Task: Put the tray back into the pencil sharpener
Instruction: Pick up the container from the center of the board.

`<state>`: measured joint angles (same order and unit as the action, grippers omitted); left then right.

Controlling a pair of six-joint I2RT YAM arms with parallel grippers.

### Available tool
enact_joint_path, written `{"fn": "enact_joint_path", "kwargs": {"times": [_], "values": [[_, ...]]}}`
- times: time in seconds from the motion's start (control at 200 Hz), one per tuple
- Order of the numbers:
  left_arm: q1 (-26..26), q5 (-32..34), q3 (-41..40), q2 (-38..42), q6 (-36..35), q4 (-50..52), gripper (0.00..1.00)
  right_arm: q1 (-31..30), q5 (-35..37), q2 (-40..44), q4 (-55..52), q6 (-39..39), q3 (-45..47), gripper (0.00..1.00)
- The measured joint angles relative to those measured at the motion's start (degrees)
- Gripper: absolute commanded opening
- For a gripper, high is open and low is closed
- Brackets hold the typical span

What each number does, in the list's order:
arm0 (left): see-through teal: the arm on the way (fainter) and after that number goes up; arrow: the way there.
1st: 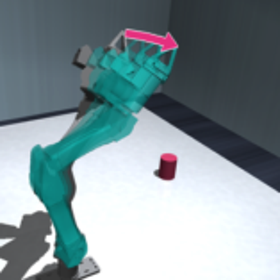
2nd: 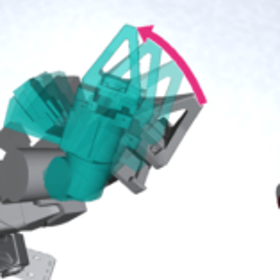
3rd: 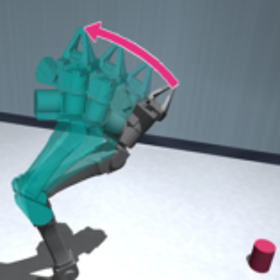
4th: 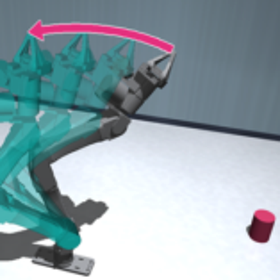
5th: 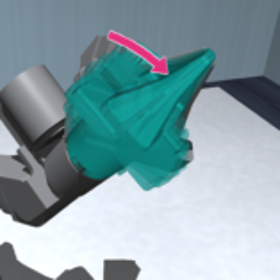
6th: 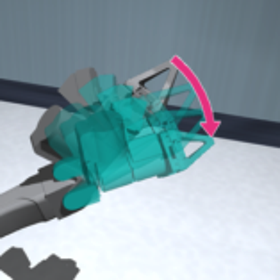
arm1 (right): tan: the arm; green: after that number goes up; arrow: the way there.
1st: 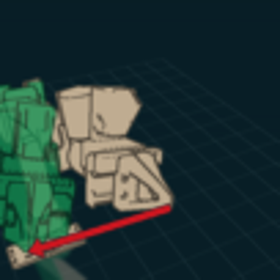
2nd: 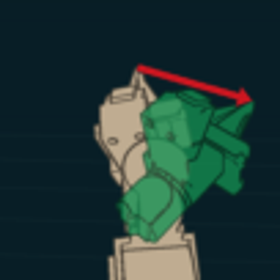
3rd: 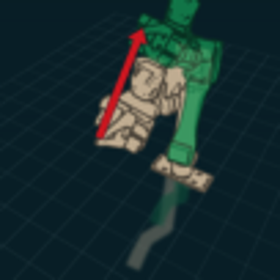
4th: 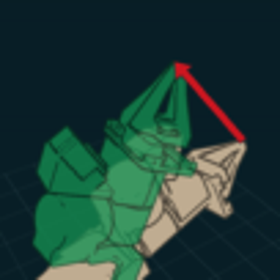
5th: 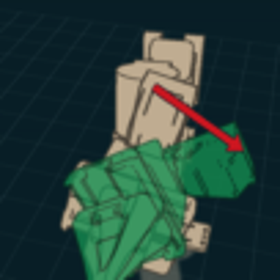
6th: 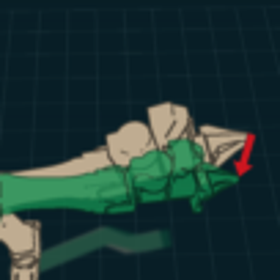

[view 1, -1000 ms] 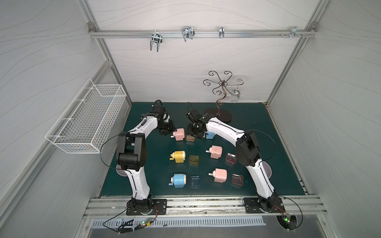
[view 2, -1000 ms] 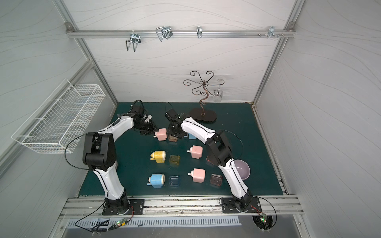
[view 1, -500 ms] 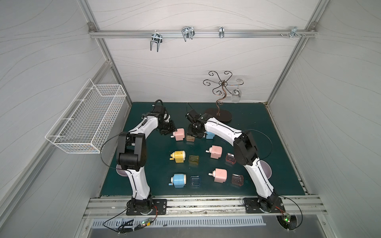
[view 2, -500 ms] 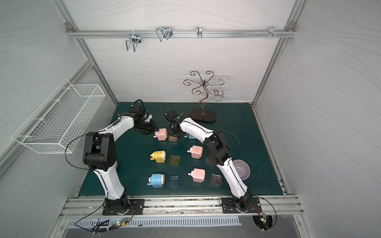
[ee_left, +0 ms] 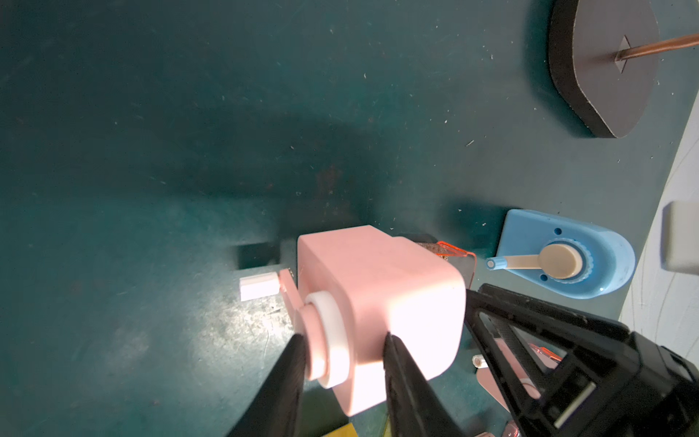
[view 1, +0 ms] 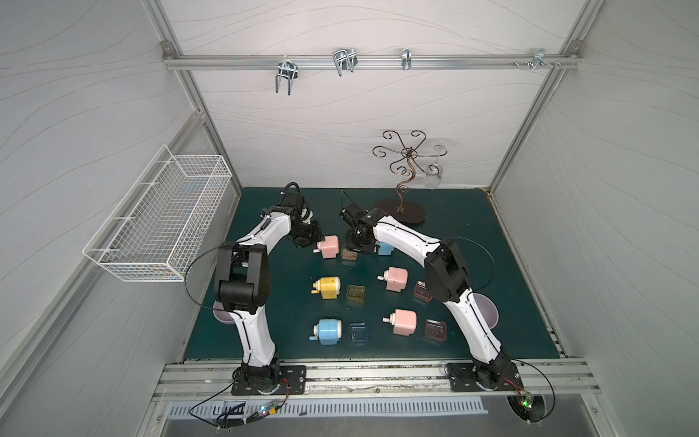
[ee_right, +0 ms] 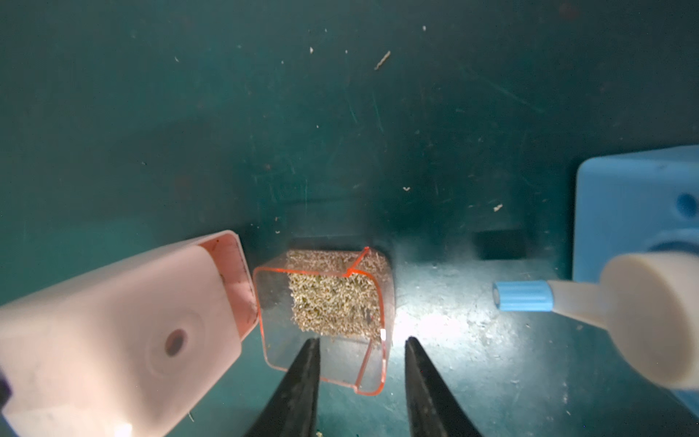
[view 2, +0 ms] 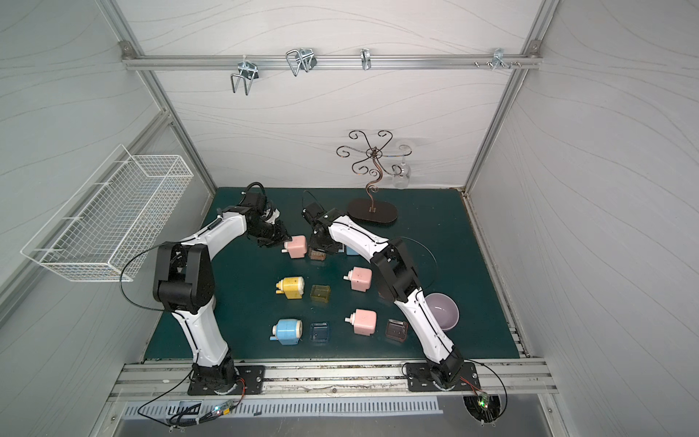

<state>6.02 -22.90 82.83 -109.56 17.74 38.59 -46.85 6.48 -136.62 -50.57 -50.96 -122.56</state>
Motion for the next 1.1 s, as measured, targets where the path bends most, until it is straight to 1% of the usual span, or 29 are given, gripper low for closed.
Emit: {"fn": "enact_joint_path", "kwargs": {"times": [0.115, 0.265, 0.59, 0.66, 0.896, 1.016, 1.101], "values": [[0.11, 0.11, 0.00, 0.00, -0.07, 0.00, 0.37, 0.00, 0.00, -0.85, -0.33, 0.04, -0.70, 0.32], [0.15, 0.22, 0.02, 0.00, -0.22, 0.00, 0.37, 0.00, 0.28, -1.84, -1.07, 0.35, -1.16, 0.31], [0.55, 0.48, 0.42, -0.20, -0.48, 0.13, 0.36, 0.04, 1.68, -3.19, -2.69, 1.49, -4.02, 0.23], [0.59, 0.48, 0.44, -0.20, -0.52, 0.13, 0.36, 0.07, 1.97, -3.19, -2.93, 1.53, -4.35, 0.20], [0.66, 0.55, 0.46, -0.20, -0.63, 0.13, 0.36, 0.07, 2.56, -4.50, -4.00, 1.92, -5.40, 0.17], [0.79, 0.66, 0.52, -0.20, -0.66, 0.13, 0.36, 0.07, 2.75, -5.49, -4.59, 2.25, -5.79, 0.11], [0.90, 0.83, 0.52, -0.20, -0.68, 0.13, 0.36, 0.07, 3.17, -5.95, -4.94, 2.78, -5.97, 0.00]]}}
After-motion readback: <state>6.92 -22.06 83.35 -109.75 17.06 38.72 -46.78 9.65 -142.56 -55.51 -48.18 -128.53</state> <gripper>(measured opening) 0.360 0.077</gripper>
